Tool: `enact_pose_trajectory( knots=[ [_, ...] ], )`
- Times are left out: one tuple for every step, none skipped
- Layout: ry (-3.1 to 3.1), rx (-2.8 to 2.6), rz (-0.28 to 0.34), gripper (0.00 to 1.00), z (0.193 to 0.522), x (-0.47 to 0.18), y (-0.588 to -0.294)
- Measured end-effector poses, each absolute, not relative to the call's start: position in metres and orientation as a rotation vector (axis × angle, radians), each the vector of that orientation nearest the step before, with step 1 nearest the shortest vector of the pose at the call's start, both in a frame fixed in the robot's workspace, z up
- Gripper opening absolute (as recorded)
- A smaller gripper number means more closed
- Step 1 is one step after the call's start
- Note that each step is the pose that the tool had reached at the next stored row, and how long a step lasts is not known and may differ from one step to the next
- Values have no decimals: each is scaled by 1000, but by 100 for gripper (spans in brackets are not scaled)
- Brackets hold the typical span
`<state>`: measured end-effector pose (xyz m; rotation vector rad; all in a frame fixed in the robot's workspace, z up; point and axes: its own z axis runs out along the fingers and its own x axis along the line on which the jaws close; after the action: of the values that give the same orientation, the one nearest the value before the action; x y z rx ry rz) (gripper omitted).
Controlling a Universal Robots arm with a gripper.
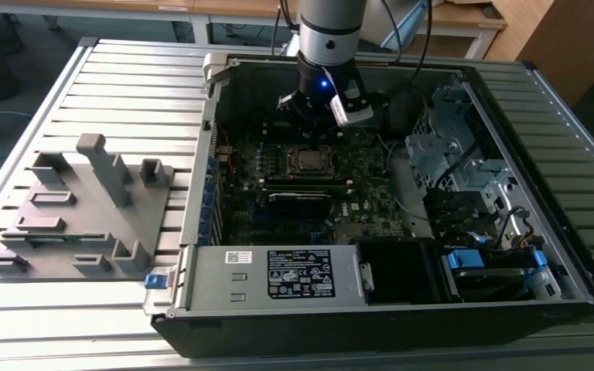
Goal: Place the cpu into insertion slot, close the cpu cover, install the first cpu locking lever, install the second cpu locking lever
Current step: 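Install the second cpu locking lever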
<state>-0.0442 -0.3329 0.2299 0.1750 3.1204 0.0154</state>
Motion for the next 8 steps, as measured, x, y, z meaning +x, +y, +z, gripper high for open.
enact_pose_trajectory(
  knots=[
    [3120, 175, 15, 10, 230, -44, -333],
    [3121, 175, 15, 10, 230, -44, -333],
    [3121, 175, 15, 10, 230, -44, -333],
    [3121, 175, 15, 10, 230, -44, -334],
    [3120, 175, 15, 10, 230, -44, -334],
    [3120, 175, 15, 10, 230, -44, -335],
    [3120, 175, 15, 10, 230, -44, -335],
    [3120, 175, 15, 10, 230, -44, -335]
  ],
)
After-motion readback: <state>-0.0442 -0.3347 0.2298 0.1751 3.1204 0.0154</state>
